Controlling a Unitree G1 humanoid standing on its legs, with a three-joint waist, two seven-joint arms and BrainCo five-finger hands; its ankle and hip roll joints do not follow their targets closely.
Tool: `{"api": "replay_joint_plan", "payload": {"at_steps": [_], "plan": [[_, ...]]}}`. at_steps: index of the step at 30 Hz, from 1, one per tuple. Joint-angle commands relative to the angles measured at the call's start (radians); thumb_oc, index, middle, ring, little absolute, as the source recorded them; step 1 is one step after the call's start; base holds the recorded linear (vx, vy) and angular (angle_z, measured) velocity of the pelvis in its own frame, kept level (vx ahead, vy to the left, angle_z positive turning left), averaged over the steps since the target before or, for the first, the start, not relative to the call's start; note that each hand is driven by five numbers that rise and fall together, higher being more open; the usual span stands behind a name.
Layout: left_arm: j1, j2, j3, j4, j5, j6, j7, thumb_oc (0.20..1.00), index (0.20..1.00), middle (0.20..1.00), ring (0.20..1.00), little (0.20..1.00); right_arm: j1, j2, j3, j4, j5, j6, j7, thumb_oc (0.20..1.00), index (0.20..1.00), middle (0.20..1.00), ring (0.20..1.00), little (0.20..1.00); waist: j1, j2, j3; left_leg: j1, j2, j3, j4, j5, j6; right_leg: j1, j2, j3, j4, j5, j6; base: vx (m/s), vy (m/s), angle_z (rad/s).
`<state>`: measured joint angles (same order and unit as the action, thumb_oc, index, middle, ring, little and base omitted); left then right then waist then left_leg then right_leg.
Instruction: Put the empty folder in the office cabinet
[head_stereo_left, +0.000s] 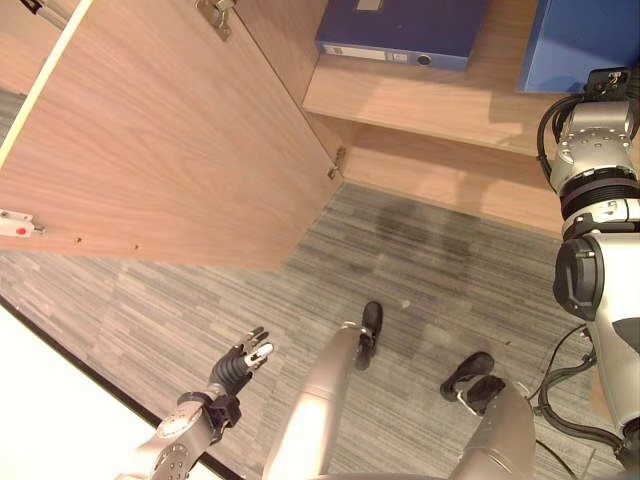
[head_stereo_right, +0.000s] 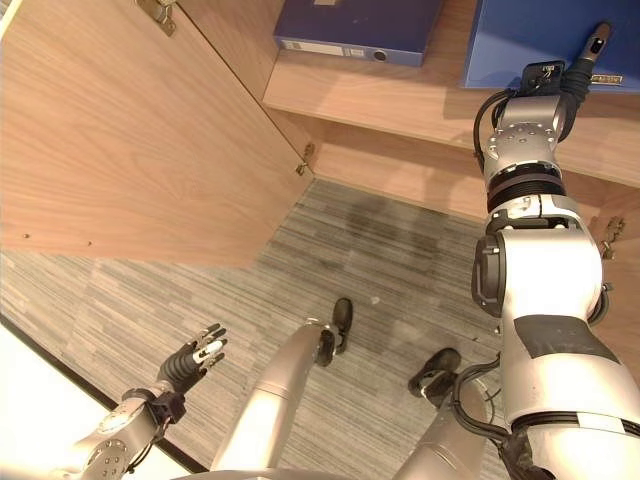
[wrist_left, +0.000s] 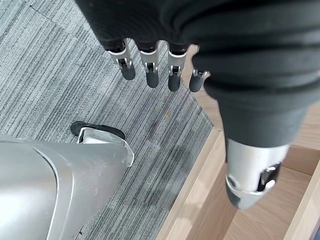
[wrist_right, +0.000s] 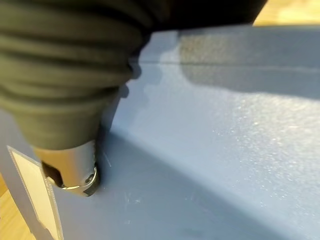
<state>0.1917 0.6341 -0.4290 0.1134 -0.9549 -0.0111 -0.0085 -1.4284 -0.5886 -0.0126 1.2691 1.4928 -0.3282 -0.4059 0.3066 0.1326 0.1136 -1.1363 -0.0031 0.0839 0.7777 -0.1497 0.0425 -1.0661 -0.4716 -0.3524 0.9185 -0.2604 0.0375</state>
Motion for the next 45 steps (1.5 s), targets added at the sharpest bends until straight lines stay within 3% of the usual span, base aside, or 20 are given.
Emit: {"api": "replay_joint_plan", "payload": {"at_steps": [1,3,11,16,28,32,36,45], "plan": [[0.041,0.043,0.024,-0.01,0.005,-0.02,0.008,1.0,1.0,1.0,1.0,1.0,-0.02,-0.057,0.022,-0.076,-0.009,-0.05,0.049,0.2,0.2,0.2,0.2,0.2,0.01,0.003,-0.031,-0.003,0.026,0.007,0.013,-0.123,-0.02,0.026,0.018,0.055,-0.1,0.015,0.082,0.0,0.0,0.0],[0.045,0.048,0.03,-0.006,0.003,-0.019,0.009,1.0,1.0,1.0,1.0,1.0,-0.024,-0.058,0.024,-0.074,-0.008,-0.05,0.049,1.0,1.0,1.0,1.0,1.0,0.008,0.002,-0.032,0.014,0.023,0.004,-0.008,-0.117,-0.022,0.042,0.016,0.05,-0.109,0.018,0.085,0.01,-0.016,0.0],[0.06,0.062,0.034,0.006,-0.001,-0.009,-0.007,1.0,1.0,1.0,1.0,1.0,-0.045,-0.062,0.049,-0.083,-0.01,-0.04,0.072,1.0,1.0,1.0,1.0,1.0,0.004,-0.006,-0.04,0.057,0.018,-0.004,-0.069,-0.097,-0.03,0.085,0.014,0.031,-0.142,0.032,0.099,0.0,-0.013,0.03],[0.06,0.068,0.036,0.016,-0.01,-0.005,-0.014,1.0,1.0,1.0,1.0,1.0,-0.054,-0.068,0.096,-0.044,-0.022,0.021,0.099,1.0,1.0,1.0,1.0,1.0,-0.001,-0.02,-0.042,0.086,0.021,-0.004,-0.111,-0.083,-0.035,0.104,0.016,0.025,-0.165,0.045,0.105,0.0,-0.012,0.04],[0.075,0.068,0.049,0.035,-0.015,0.006,-0.022,1.0,1.0,1.0,1.0,1.0,-0.056,-0.067,0.13,0.002,-0.054,0.074,0.122,1.0,1.0,1.0,1.0,1.0,-0.013,-0.029,-0.048,0.116,0.022,-0.01,-0.146,-0.069,-0.04,0.133,0.025,0.015,-0.187,0.059,0.107,0.0,-0.003,0.0],[0.075,0.075,0.05,0.037,-0.006,0.009,-0.024,1.0,1.0,1.0,1.0,1.0,-0.057,-0.087,0.188,0.059,-0.135,0.151,0.119,1.0,1.0,1.0,1.0,1.0,-0.023,-0.037,-0.046,0.122,0.026,-0.004,-0.157,-0.063,-0.041,0.134,0.028,0.014,-0.194,0.064,0.105,0.0,0.0,0.0],[0.08,0.104,0.06,0.024,0.011,0.012,-0.035,1.0,1.0,1.0,1.0,1.0,-0.064,-0.114,0.31,0.15,-0.336,0.303,0.145,1.0,1.0,1.0,1.0,1.0,-0.037,-0.048,-0.039,0.126,0.034,0.004,-0.169,-0.056,-0.039,0.132,0.034,0.017,-0.202,0.07,0.098,0.0,0.0,0.0],[0.109,0.147,0.081,0.014,0.049,0.044,-0.072,1.0,1.0,1.0,1.0,1.0,-0.073,-0.159,0.434,0.234,-0.57,0.452,0.259,1.0,1.0,1.0,1.0,1.0,-0.04,-0.054,-0.034,0.138,0.034,0.01,-0.189,-0.049,-0.034,0.132,0.036,0.017,-0.211,0.077,0.093,0.0,0.0,0.0]]}}
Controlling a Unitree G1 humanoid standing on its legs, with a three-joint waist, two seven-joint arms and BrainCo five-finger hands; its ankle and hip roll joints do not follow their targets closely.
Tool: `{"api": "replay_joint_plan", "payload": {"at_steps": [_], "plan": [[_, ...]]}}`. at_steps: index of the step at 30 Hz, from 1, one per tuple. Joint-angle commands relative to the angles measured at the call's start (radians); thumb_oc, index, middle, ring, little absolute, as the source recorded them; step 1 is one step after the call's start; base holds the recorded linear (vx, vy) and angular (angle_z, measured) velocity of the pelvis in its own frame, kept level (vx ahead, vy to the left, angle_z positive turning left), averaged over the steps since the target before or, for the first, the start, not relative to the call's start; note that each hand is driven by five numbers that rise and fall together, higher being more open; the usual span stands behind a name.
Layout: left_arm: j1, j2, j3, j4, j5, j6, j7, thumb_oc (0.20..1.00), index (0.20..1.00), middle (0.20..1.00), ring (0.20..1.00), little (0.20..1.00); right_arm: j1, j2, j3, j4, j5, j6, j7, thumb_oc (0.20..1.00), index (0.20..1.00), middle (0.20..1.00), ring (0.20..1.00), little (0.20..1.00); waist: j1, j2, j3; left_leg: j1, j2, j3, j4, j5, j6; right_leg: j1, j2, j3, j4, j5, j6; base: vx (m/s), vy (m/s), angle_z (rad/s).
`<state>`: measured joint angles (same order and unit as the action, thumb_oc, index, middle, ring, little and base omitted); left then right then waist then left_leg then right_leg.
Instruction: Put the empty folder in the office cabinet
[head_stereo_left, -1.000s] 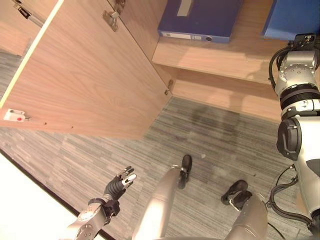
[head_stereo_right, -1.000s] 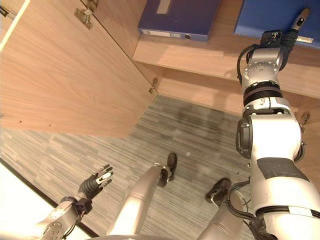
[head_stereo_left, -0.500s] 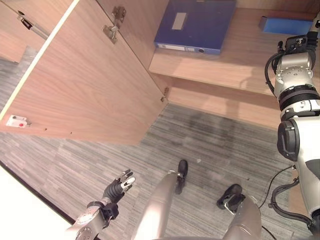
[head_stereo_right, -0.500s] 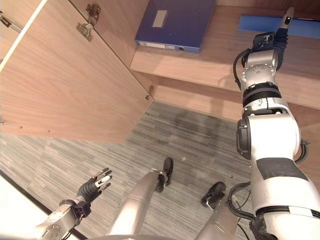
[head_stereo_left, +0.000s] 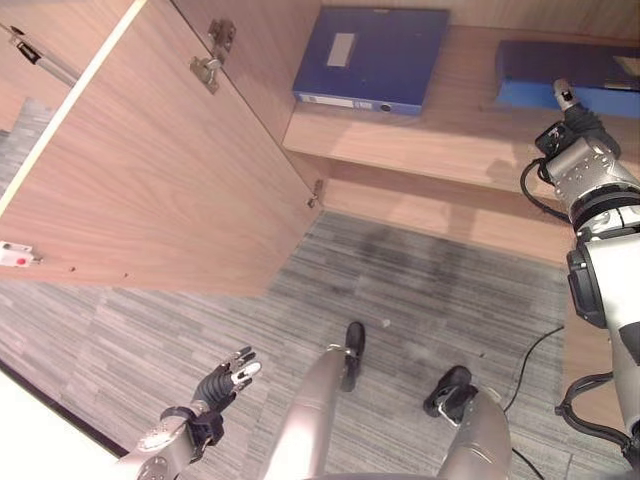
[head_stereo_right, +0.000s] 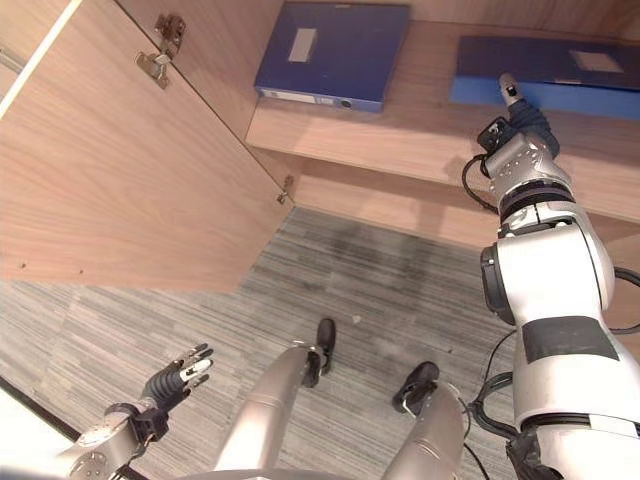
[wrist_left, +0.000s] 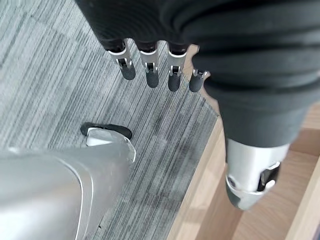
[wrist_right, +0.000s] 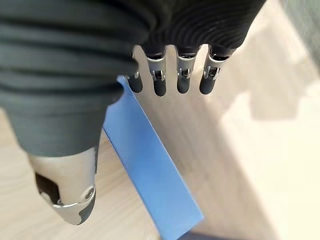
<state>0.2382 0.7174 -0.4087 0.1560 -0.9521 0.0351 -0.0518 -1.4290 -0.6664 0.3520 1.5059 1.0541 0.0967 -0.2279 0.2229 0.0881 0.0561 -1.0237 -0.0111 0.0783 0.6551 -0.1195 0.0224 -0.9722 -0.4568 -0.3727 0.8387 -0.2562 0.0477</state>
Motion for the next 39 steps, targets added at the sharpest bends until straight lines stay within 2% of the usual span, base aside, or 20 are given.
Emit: {"api": "replay_joint_plan", "payload": {"at_steps": [1,6,11,25,30,32,33,35,36,39], "plan": [[0.065,0.068,0.062,-0.03,0.049,0.004,-0.038,1.0,1.0,1.0,1.0,1.0,-0.08,-0.085,0.093,0.016,-0.174,0.051,0.106,1.0,1.0,1.0,1.0,1.0,0.045,-0.009,0.025,0.025,0.042,0.017,-0.066,-0.079,-0.014,0.038,0.021,0.038,-0.132,0.072,0.081,0.0,0.0,0.0],[0.064,0.079,0.063,-0.033,0.087,0.034,-0.067,1.0,1.0,1.0,1.0,1.0,-0.086,-0.088,0.144,0.047,-0.313,0.095,0.178,1.0,1.0,1.0,1.0,1.0,0.056,-0.004,0.024,0.025,0.042,0.015,-0.066,-0.077,-0.01,0.042,0.018,0.029,-0.132,0.07,0.08,0.0,0.0,0.0],[0.062,0.066,0.067,-0.021,0.103,0.036,-0.069,1.0,1.0,1.0,1.0,1.0,-0.089,-0.089,0.144,0.047,-0.326,0.099,0.19,1.0,1.0,1.0,1.0,1.0,0.063,0.002,0.025,0.025,0.038,0.014,-0.066,-0.076,-0.01,0.037,0.015,0.032,-0.127,0.07,0.083,0.0,0.0,0.0],[0.076,0.031,0.09,-0.001,0.128,-0.001,-0.034,1.0,1.0,1.0,1.0,1.0,-0.155,-0.106,0.256,0.004,-0.524,0.051,0.112,1.0,1.0,1.0,1.0,1.0,0.077,0.006,0.036,-0.012,0.039,0.01,-0.052,-0.068,-0.006,-0.001,0.014,0.042,-0.105,0.06,0.077,0.0,0.0,0.0],[0.076,0.041,0.091,-0.018,0.123,-0.009,-0.032,1.0,1.0,1.0,1.0,1.0,-0.133,-0.107,0.324,0.006,-0.676,0.062,0.131,1.0,1.0,1.0,1.0,1.0,0.079,0.013,0.042,-0.022,0.04,0.009,-0.056,-0.06,-0.006,-0.014,0.015,0.043,-0.098,0.059,0.071,0.0,0.0,0.0],[0.078,0.058,0.093,-0.038,0.124,-0.003,-0.046,1.0,1.0,1.0,1.0,1.0,-0.106,-0.106,0.391,0.03,-0.82,0.085,0.186,1.0,1.0,1.0,1.0,1.0,0.084,0.014,0.043,-0.023,0.037,0.006,-0.06,-0.056,-0.005,-0.015,0.014,0.041,-0.099,0.059,0.068,0.0,-0.021,0.0],[0.084,0.07,0.099,-0.063,0.129,0.005,-0.064,1.0,1.0,1.0,1.0,1.0,-0.088,-0.098,0.453,0.046,-0.962,0.097,0.248,1.0,1.0,1.0,1.0,1.0,0.088,0.015,0.043,-0.025,0.035,0.004,-0.061,-0.054,-0.004,-0.016,0.014,0.039,-0.098,0.057,0.066,0.0,-0.035,0.0],[0.086,0.069,0.1,-0.065,0.129,0.006,-0.064,1.0,1.0,1.0,1.0,1.0,-0.09,-0.098,0.454,0.047,-0.966,0.097,0.252,1.0,1.0,1.0,1.0,1.0,0.087,0.016,0.043,-0.025,0.035,0.004,-0.061,-0.054,-0.005,-0.016,0.014,0.038,-0.098,0.056,0.065,0.0,0.0,0.0],[0.079,0.076,0.104,-0.086,0.144,0.016,-0.076,1.0,1.0,1.0,1.0,1.0,-0.06,-0.088,0.488,0.048,-1.096,0.098,0.275,1.0,1.0,1.0,1.0,1.0,0.085,0.019,0.042,-0.025,0.033,0.003,-0.058,-0.055,-0.004,-0.019,0.014,0.04,-0.093,0.053,0.065,0.0,0.0,0.0],[0.07,0.063,0.106,-0.088,0.151,0.017,-0.074,1.0,1.0,1.0,1.0,1.0,-0.044,-0.085,0.487,0.039,-1.159,0.096,0.251,1.0,1.0,1.0,1.0,1.0,0.087,0.024,0.042,-0.026,0.033,0.003,-0.056,-0.055,-0.004,-0.019,0.013,0.042,-0.094,0.054,0.067,0.0,0.0,0.0]]}}
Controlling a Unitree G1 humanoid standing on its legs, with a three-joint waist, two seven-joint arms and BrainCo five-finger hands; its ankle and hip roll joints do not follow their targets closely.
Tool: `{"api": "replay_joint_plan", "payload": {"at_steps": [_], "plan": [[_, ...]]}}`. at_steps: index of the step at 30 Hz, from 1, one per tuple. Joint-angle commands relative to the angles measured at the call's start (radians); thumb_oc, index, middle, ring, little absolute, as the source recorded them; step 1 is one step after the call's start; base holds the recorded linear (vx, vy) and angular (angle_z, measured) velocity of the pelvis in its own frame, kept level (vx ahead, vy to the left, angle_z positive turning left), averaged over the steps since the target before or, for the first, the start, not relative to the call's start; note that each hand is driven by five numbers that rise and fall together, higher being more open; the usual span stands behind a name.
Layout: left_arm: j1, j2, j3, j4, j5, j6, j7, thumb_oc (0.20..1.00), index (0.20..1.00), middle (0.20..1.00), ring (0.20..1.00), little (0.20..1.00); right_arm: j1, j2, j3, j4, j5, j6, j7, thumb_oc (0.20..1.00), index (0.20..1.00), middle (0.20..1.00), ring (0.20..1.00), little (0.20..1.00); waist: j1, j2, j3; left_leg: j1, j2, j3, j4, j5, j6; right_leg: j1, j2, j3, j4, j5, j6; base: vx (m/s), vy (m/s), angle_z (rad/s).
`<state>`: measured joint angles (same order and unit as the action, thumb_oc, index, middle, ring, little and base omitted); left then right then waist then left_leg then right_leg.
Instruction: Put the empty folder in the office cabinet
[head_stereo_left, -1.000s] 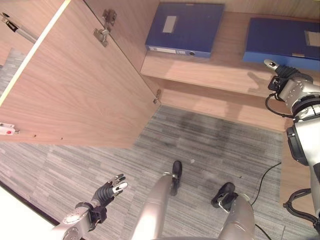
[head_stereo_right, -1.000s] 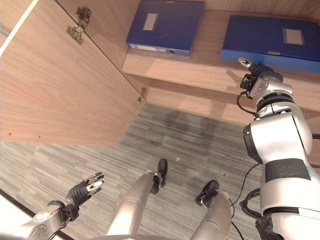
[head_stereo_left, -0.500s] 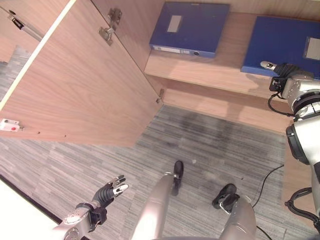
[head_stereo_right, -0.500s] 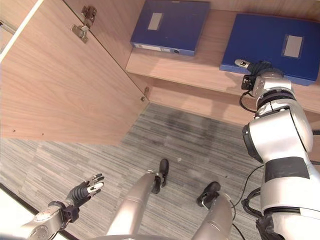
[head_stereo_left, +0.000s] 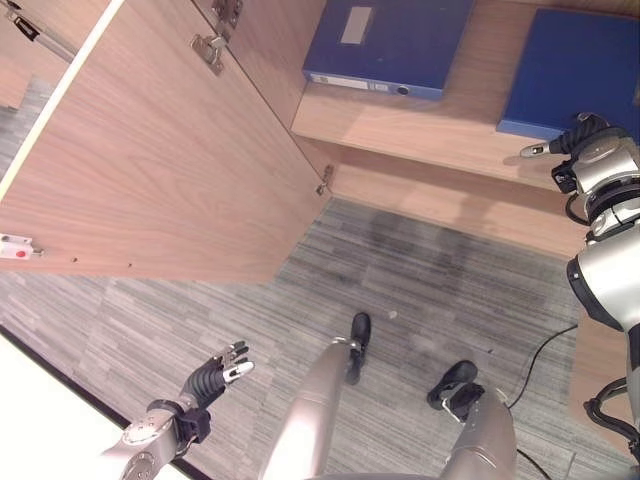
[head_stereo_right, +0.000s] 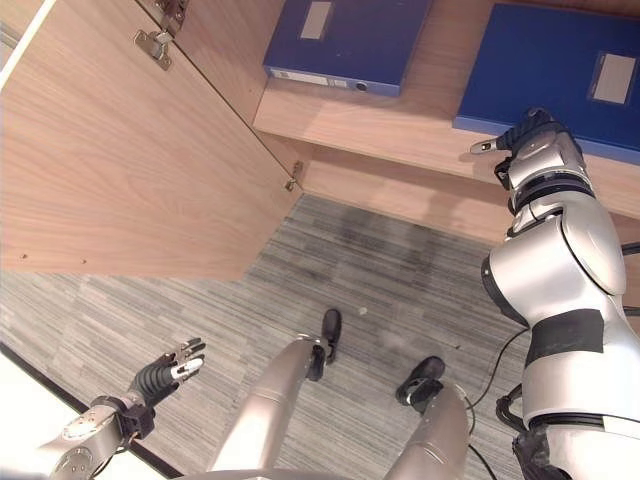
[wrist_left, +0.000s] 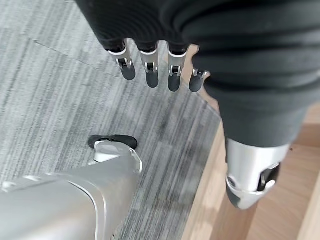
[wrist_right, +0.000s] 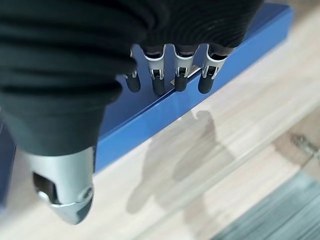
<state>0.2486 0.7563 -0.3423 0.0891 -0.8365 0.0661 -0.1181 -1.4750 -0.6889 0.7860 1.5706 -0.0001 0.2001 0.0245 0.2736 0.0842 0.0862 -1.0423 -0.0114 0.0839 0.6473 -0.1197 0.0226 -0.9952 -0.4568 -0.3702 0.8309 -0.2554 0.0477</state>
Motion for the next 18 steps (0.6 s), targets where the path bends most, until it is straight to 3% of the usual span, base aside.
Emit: {"api": "replay_joint_plan", "payload": {"at_steps": [1,6,11,18], "plan": [[0.051,0.012,0.043,-0.027,0.04,-0.017,-0.002,1.0,1.0,1.0,1.0,1.0,0.018,-0.067,0.037,-0.035,-0.132,-0.005,-0.021,1.0,1.0,1.0,1.0,1.0,0.038,0.035,0.014,-0.009,0.033,-0.001,-0.049,-0.054,-0.004,0.002,0.011,0.041,-0.087,0.056,0.069,0.0,0.0,0.0],[0.044,0.005,0.068,-0.047,0.047,-0.027,0.0,1.0,1.0,1.0,1.0,1.0,0.028,-0.074,0.043,-0.059,-0.184,-0.012,-0.022,1.0,1.0,1.0,1.0,1.0,0.041,0.042,0.017,-0.015,0.031,-0.002,-0.051,-0.05,-0.004,-0.007,0.01,0.044,-0.08,0.056,0.071,0.0,0.0,0.0],[0.036,-0.02,0.081,-0.036,0.051,-0.034,0.021,1.0,1.0,1.0,1.0,1.0,0.03,-0.011,0.089,-0.072,-0.289,-0.009,-0.034,1.0,1.0,1.0,1.0,1.0,0.026,0.038,0.018,-0.007,0.034,0.004,-0.07,-0.042,-0.006,-0.003,0.019,0.049,-0.098,0.066,0.07,0.0,0.0,0.0],[0.03,-0.032,0.077,-0.041,0.056,-0.043,0.023,1.0,1.0,1.0,1.0,1.0,0.034,-0.011,0.085,-0.058,-0.32,-0.009,-0.024,1.0,1.0,1.0,1.0,1.0,0.025,0.039,0.024,-0.01,0.036,0.006,-0.072,-0.038,-0.009,-0.006,0.023,0.053,-0.106,0.068,0.069,0.0,0.0,0.0]]}}
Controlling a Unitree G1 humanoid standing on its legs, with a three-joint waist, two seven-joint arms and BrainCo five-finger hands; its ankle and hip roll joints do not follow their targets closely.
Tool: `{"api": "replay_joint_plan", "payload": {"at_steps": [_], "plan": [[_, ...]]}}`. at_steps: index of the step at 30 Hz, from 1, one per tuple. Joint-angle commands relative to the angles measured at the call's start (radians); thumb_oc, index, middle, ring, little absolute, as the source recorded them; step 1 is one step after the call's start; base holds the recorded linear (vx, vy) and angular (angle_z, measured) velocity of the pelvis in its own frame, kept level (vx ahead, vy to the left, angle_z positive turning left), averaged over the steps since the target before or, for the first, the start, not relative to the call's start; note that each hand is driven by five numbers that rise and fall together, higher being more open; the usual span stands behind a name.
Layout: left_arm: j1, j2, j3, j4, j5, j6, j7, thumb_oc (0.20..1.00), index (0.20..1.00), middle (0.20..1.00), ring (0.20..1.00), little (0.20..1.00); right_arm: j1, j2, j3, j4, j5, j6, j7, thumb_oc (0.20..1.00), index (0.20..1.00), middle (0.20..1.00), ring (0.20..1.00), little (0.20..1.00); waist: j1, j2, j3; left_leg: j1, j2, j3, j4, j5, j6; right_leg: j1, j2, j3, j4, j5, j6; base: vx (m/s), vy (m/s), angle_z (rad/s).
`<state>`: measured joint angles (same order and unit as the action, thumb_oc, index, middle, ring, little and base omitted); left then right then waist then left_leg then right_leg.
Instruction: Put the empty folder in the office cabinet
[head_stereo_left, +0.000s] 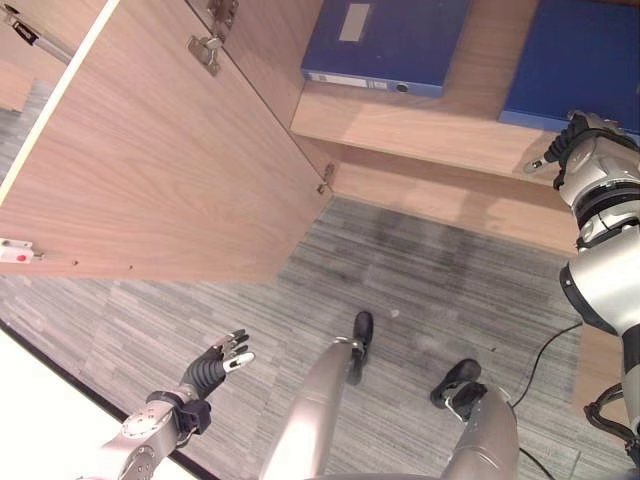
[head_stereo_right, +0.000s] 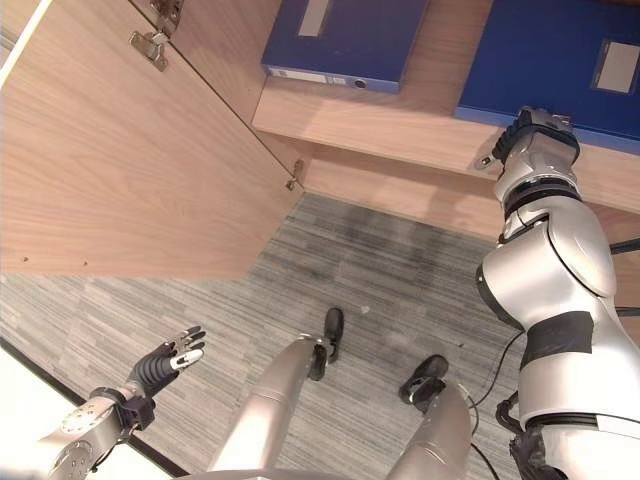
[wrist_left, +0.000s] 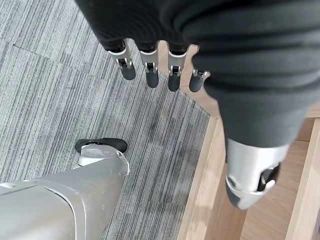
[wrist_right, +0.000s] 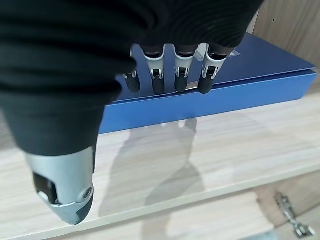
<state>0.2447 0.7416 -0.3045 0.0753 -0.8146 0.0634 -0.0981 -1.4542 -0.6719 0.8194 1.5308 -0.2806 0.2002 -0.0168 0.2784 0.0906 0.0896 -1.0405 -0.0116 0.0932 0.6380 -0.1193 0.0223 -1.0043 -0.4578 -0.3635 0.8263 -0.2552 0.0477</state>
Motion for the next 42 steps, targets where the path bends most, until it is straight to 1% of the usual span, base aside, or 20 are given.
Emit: {"api": "replay_joint_plan", "payload": {"at_steps": [1,3,5,6,9,11,12,13,14,15,16,19,22,25,28,32,38,40,41,42], "plan": [[0.035,-0.021,0.041,-0.024,0.033,-0.043,0.0,1.0,1.0,1.0,1.0,1.0,0.014,-0.038,0.049,-0.016,-0.034,-0.01,0.016,1.0,1.0,1.0,1.0,1.0,0.021,0.033,0.021,-0.013,0.037,-0.005,-0.064,-0.037,-0.01,0.001,0.024,0.046,-0.101,0.066,0.068,0.0,-0.034,0.0],[0.041,-0.028,0.047,-0.027,0.032,-0.044,-0.003,1.0,1.0,1.0,1.0,1.0,0.03,-0.073,0.04,0.0,-0.045,-0.008,0.009,1.0,1.0,1.0,1.0,1.0,0.024,0.035,0.023,-0.016,0.038,-0.005,-0.065,-0.034,-0.011,-0.003,0.021,0.045,-0.098,0.064,0.067,0.01,-0.033,0.0],[0.045,-0.039,0.059,-0.04,0.032,-0.046,0.001,1.0,1.0,1.0,1.0,1.0,0.053,-0.129,-0.002,0.029,-0.051,0.008,-0.029,1.0,1.0,1.0,1.0,1.0,0.034,0.043,0.026,-0.03,0.038,-0.011,-0.065,-0.028,-0.013,-0.013,0.018,0.043,-0.09,0.061,0.067,0.0,-0.042,0.01],[0.044,-0.038,0.058,-0.04,0.032,-0.046,0.001,1.0,1.0,1.0,1.0,1.0,0.055,-0.13,-0.004,0.028,-0.051,0.009,-0.03,1.0,1.0,1.0,1.0,1.0,0.035,0.042,0.026,-0.031,0.038,-0.011,-0.064,-0.029,-0.013,-0.014,0.018,0.042,-0.09,0.061,0.067,0.01,-0.039,0.01],[0.044,-0.042,0.077,-0.041,0.033,-0.06,0.01,1.0,1.0,1.0,1.0,1.0,0.046,-0.173,-0.068,0.007,0.042,0.002,-0.095,1.0,1.0,1.0,1.0,1.0,0.036,0.046,0.028,-0.04,0.042,-0.015,-0.064,-0.026,-0.016,-0.022,0.019,0.039,-0.084,0.058,0.069,0.01,-0.025,0.01],[0.048,-0.039,0.084,-0.037,0.028,-0.062,0.016,1.0,1.0,1.0,1.0,1.0,0.024,-0.201,-0.067,0.007,0.069,0.001,-0.114,1.0,1.0,1.0,1.0,1.0,0.037,0.042,0.027,-0.045,0.043,-0.017,-0.064,-0.026,-0.018,-0.028,0.02,0.038,-0.083,0.057,0.068,0.01,-0.018,0.01],[0.047,-0.04,0.084,-0.037,0.028,-0.062,0.016,1.0,1.0,1.0,1.0,1.0,0.023,-0.202,-0.066,0.007,0.069,0.0,-0.114,1.0,1.0,1.0,1.0,1.0,0.037,0.042,0.027,-0.046,0.043,-0.017,-0.064,-0.026,-0.018,-0.028,0.02,0.038,-0.082,0.056,0.068,0.0,0.0,0.0],[0.048,-0.036,0.086,-0.031,0.025,-0.061,0.021,1.0,1.0,1.0,1.0,1.0,0.001,-0.223,-0.043,0.013,0.066,0.002,-0.114,1.0,1.0,1.0,1.0,1.0,0.038,0.039,0.026,-0.053,0.043,-0.017,-0.062,-0.026,-0.018,-0.038,0.018,0.04,-0.075,0.055,0.067,0.0,0.0,0.0],[0.048,-0.037,0.086,-0.031,0.025,-0.061,0.021,1.0,1.0,1.0,1.0,1.0,0.0,-0.223,-0.042,0.013,0.066,0.002,-0.114,1.0,1.0,1.0,1.0,1.0,0.038,0.039,0.026,-0.054,0.043,-0.016,-0.061,-0.026,-0.018,-0.039,0.018,0.041,-0.075,0.055,0.067,0.0,0.0,0.0],[0.053,-0.033,0.086,-0.03,0.018,-0.06,0.021,1.0,1.0,1.0,1.0,1.0,-0.019,-0.242,-0.009,0.02,0.039,0.007,-0.116,1.0,1.0,1.0,1.0,1.0,0.037,0.033,0.024,-0.058,0.042,-0.015,-0.062,-0.026,-0.018,-0.044,0.017,0.041,-0.072,0.055,0.066,0.0,0.0,0.0],[0.055,-0.034,0.084,-0.031,0.018,-0.059,0.02,1.0,1.0,1.0,1.0,1.0,-0.022,-0.248,-0.003,0.024,0.032,0.008,-0.12,1.0,1.0,1.0,1.0,1.0,0.036,0.032,0.023,-0.06,0.043,-0.015,-0.061,-0.026,-0.018,-0.045,0.016,0.04,-0.072,0.055,0.065,0.0,0.0,0.0],[0.056,-0.033,0.077,-0.027,0.014,-0.059,0.02,1.0,1.0,1.0,1.0,1.0,-0.02,-0.271,-0.021,0.02,0.058,0.007,-0.14,1.0,1.0,1.0,1.0,1.0,0.035,0.031,0.022,-0.06,0.042,-0.014,-0.062,-0.026,-0.017,-0.047,0.015,0.041,-0.071,0.054,0.065,0.0,0.0,0.0],[0.057,-0.033,0.074,-0.024,0.012,-0.064,0.015,1.0,1.0,1.0,1.0,1.0,-0.002,-0.288,-0.016,0.026,0.04,0.002,-0.144,1.0,1.0,1.0,1.0,1.0,0.038,0.033,0.023,-0.061,0.039,-0.013,-0.067,-0.025,-0.015,-0.05,0.012,0.042,-0.071,0.053,0.066,0.0,0.0,0.0],[0.061,-0.027,0.073,-0.028,0.01,-0.068,0.011,1.0,1.0,1.0,1.0,1.0,0.031,-0.298,-0.044,0.022,0.051,-0.001,-0.152,1.0,1.0,1.0,1.0,1.0,0.044,0.037,0.02,-0.061,0.036,-0.009,-0.067,-0.027,-0.013,-0.053,0.011,0.048,-0.069,0.052,0.067,0.0,0.0,0.0],[0.065,-0.021,0.078,-0.028,0.008,-0.071,0.006,1.0,1.0,1.0,1.0,1.0,0.052,-0.283,-0.062,0.0,0.081,-0.023,-0.141,1.0,1.0,1.0,1.0,1.0,0.047,0.039,0.019,-0.062,0.038,-0.006,-0.063,-0.029,-0.012,-0.053,0.01,0.047,-0.068,0.051,0.066,0.0,0.0,0.0],[0.066,-0.02,0.078,-0.008,0.008,-0.08,0.008,1.0,1.0,1.0,1.0,1.0,0.05,-0.233,-0.067,-0.032,0.141,-0.056,-0.141,1.0,1.0,1.0,1.0,1.0,0.048,0.041,0.018,-0.069,0.043,-0.004,-0.05,-0.033,-0.01,-0.059,0.014,0.05,-0.068,0.055,0.066,0.0,0.006,-0.03],[0.071,-0.004,0.074,0.017,0.005,-0.092,0.02,1.0,1.0,1.0,1.0,1.0,-0.027,-0.171,-0.079,-0.046,0.261,-0.075,-0.162,1.0,1.0,1.0,1.0,1.0,0.052,0.04,0.015,-0.079,0.046,-0.005,-0.046,-0.032,-0.007,-0.067,0.017,0.052,-0.066,0.055,0.066,0.0,0.0,0.0],[0.07,0.011,0.071,0.025,0.007,-0.092,0.029,1.0,1.0,1.0,1.0,1.0,-0.082,-0.146,-0.084,-0.048,0.327,-0.076,-0.168,1.0,1.0,1.0,1.0,1.0,0.057,0.033,0.01,-0.079,0.045,-0.006,-0.048,-0.032,-0.008,-0.067,0.018,0.051,-0.067,0.055,0.066,0.0,0.0,0.0],[0.069,0.01,0.072,0.025,0.006,-0.092,0.029,1.0,1.0,1.0,1.0,1.0,-0.084,-0.145,-0.082,-0.047,0.329,-0.075,-0.168,1.0,1.0,1.0,1.0,1.0,0.057,0.034,0.01,-0.08,0.045,-0.006,-0.048,-0.032,-0.009,-0.067,0.019,0.051,-0.067,0.055,0.066,0.0,0.0,0.0],[0.072,0.022,0.079,0.03,0.007,-0.093,0.041,1.0,1.0,1.0,1.0,1.0,-0.132,-0.113,-0.065,-0.056,0.371,-0.08,-0.176,1.0,1.0,1.0,1.0,1.0,0.053,0.025,0.009,-0.083,0.049,-0.006,-0.044,-0.034,-0.009,-0.071,0.023,0.052,-0.067,0.055,0.063,0.0,0.0,0.0]]}}
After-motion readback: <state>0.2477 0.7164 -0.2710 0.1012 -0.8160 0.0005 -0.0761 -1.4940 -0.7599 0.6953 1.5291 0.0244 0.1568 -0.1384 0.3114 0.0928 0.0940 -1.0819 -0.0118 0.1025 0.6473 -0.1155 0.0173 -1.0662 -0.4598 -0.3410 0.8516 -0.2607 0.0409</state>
